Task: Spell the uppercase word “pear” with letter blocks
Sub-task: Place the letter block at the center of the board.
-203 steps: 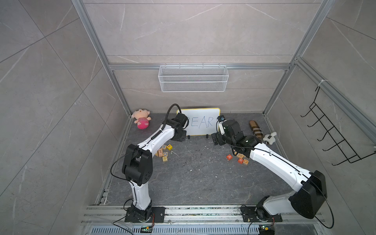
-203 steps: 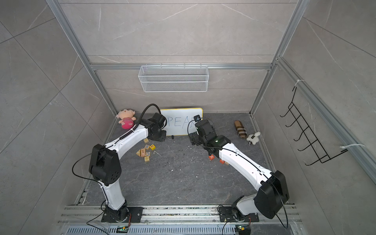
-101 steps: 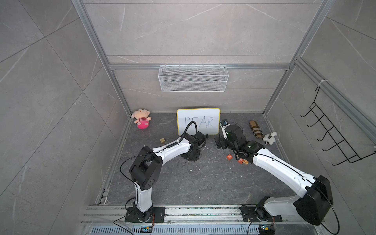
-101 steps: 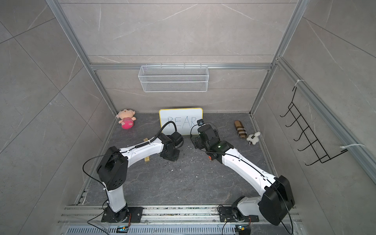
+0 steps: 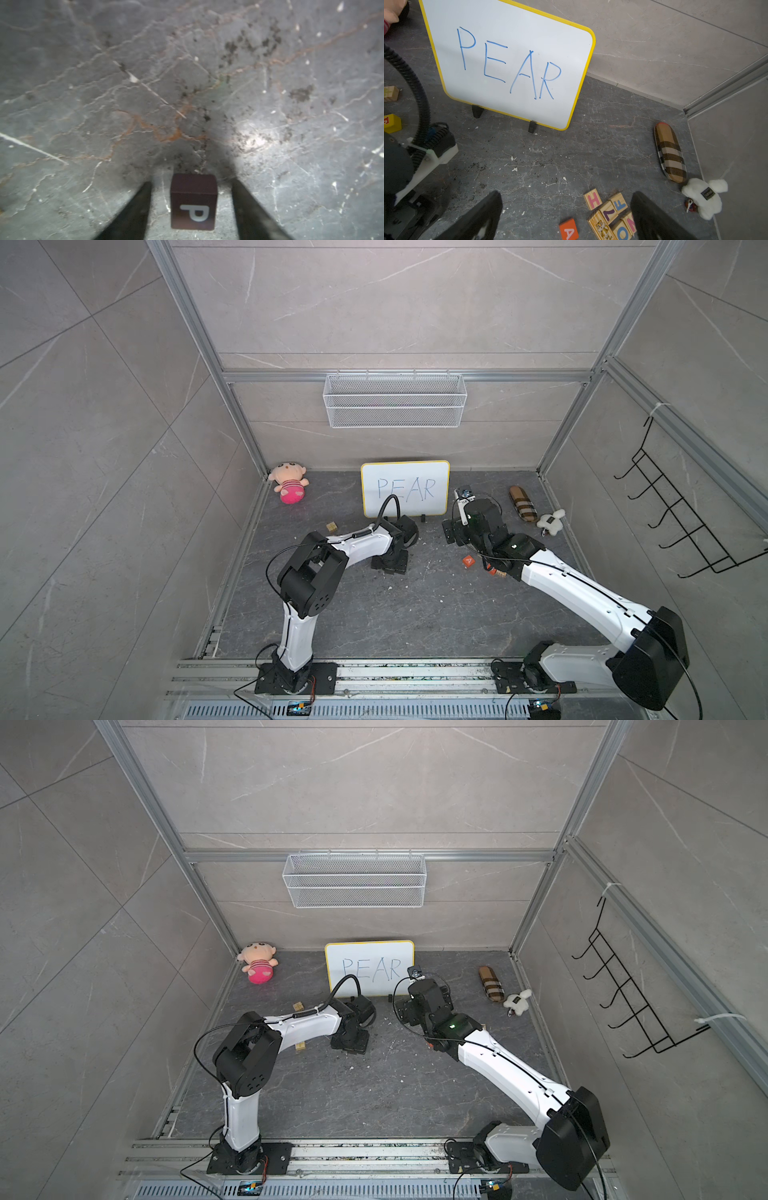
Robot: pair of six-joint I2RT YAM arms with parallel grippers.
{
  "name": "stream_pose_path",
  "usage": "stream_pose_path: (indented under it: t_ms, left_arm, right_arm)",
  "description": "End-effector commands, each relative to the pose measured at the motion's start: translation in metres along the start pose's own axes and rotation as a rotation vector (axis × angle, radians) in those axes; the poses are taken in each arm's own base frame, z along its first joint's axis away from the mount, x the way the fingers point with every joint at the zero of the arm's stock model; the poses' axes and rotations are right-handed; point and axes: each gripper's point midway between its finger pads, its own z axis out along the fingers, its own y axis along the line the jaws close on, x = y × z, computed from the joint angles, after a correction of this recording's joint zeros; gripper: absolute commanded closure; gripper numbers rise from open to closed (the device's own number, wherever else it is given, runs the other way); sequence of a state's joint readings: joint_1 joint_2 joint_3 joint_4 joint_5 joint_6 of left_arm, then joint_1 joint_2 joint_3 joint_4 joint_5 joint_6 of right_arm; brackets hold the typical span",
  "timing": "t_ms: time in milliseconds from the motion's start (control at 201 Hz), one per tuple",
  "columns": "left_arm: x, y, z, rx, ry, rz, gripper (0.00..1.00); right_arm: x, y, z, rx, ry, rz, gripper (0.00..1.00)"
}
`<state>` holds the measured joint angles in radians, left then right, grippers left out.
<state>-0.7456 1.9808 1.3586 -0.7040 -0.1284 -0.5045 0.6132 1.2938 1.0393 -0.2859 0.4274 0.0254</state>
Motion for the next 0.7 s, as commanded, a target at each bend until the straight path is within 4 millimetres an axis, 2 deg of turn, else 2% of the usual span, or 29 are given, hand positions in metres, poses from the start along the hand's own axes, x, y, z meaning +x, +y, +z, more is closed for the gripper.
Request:
stream_pose_path:
  t_ms: [0,189,269,334,408,483,528,588,692]
  left_arm:
    - [-0.007,0.007,-0.016,-0.008,-0.054,-0.004,0.19]
    - [-0.004,0.018,-0.060,0.003,-0.127,0.025,0.21]
    - [0.010,0.024,-0.076,0.025,-0.136,0.027,0.28]
    - [0.021,0.025,-0.087,0.059,-0.145,0.049,0.30]
    - [0.035,0.016,-0.097,0.141,-0.149,0.090,0.34]
    - [0.047,0.008,-0.106,0.211,-0.172,0.119,0.50]
    - [0.056,0.004,-0.104,0.257,-0.180,0.134,0.57]
    - [0.064,-0.002,-0.099,0.315,-0.191,0.139,0.78]
    - [0.074,-0.011,-0.082,0.389,-0.204,0.135,0.90]
  right_arm:
    - [-0.002,0.001,0.001,0.006,-0.013,0.002,0.01]
    - [0.000,0.003,0.003,0.001,-0.006,0.003,0.01]
    - [0.001,0.003,0.004,0.004,-0.005,0.003,0.01]
    - [0.003,0.003,0.005,0.007,-0.003,0.002,0.01]
    - [0.006,0.003,0.007,0.011,0.001,0.000,0.01]
    - [0.008,0.005,0.010,0.009,0.007,0.001,0.01]
    - [0.009,0.006,0.012,0.006,0.009,0.005,0.01]
    - [0.009,0.009,0.014,-0.002,0.009,0.011,0.01]
    - [0.009,0.011,0.016,-0.012,0.008,0.020,0.01]
